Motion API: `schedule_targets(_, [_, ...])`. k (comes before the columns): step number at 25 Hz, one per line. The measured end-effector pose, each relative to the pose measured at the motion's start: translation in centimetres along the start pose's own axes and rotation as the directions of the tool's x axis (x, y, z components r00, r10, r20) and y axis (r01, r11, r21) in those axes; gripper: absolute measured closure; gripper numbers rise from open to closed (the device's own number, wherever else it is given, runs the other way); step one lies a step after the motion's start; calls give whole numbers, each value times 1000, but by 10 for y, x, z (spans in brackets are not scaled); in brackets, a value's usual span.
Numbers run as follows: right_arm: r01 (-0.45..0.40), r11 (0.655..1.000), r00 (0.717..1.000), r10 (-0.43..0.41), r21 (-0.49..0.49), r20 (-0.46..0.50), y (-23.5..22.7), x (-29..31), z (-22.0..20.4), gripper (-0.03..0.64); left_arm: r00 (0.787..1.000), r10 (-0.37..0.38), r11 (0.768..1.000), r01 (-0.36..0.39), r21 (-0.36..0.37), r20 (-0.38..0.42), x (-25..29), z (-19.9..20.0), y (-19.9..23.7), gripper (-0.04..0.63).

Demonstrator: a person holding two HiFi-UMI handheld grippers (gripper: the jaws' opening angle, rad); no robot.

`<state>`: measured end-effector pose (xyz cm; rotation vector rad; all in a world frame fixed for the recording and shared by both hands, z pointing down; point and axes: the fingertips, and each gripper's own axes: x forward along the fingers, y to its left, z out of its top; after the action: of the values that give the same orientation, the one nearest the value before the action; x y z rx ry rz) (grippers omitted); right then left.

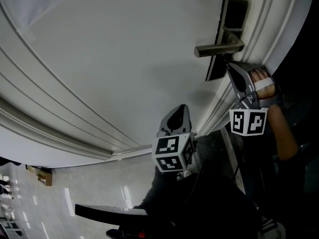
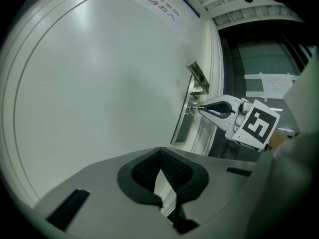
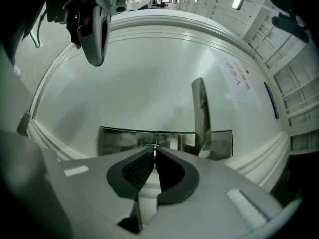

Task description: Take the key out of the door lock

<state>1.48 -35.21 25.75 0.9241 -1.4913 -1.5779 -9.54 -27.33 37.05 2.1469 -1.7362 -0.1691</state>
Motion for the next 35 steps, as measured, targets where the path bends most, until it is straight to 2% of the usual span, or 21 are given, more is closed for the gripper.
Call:
schedule_targets(19, [-1,1000,1000,0,13,30,-1,0,-2,604,999,35,999,-36,30,31,3,9,2,595])
schedule_targets(28, [8,1000,1000,-9,13,29,-2,-2,0,604,999,16,1000,-17,20,33,7,10,-3,595])
schedule_targets(35, [2,1000,1000,-3,23,31,0,-2,1,604,1000,15,1000,-15,3,6,4,1,-7,595])
